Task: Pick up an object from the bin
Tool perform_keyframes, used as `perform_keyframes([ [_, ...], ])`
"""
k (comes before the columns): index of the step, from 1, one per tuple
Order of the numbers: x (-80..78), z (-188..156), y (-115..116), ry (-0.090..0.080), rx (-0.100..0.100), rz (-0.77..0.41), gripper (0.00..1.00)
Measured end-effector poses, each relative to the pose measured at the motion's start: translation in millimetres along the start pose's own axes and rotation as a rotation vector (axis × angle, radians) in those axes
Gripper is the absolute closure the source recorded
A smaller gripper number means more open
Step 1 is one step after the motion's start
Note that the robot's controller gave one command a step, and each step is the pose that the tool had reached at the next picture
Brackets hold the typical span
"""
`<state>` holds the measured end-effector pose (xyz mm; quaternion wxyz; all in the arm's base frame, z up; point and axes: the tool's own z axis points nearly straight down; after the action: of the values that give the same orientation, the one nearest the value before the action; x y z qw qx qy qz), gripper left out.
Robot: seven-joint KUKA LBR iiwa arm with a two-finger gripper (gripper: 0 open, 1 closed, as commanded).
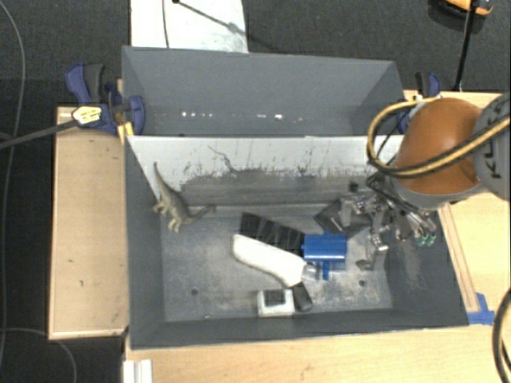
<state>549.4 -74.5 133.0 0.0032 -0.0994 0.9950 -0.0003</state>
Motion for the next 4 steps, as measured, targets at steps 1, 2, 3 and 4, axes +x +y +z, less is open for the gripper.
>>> perform_keyframes([
  [1, -9.1, 3, -24, 0.005, -0.003, 0.077, 0.0],
  [2, -6.2, 18, 8, -0.008, 0.004, 0.023, 0.0],
  [3, -16.6, 53, 31, 0.001, -0.004, -0.059, 0.0],
  [4, -13.9, 55, 41, -0.007, 0.009, 0.181, 1.0],
])
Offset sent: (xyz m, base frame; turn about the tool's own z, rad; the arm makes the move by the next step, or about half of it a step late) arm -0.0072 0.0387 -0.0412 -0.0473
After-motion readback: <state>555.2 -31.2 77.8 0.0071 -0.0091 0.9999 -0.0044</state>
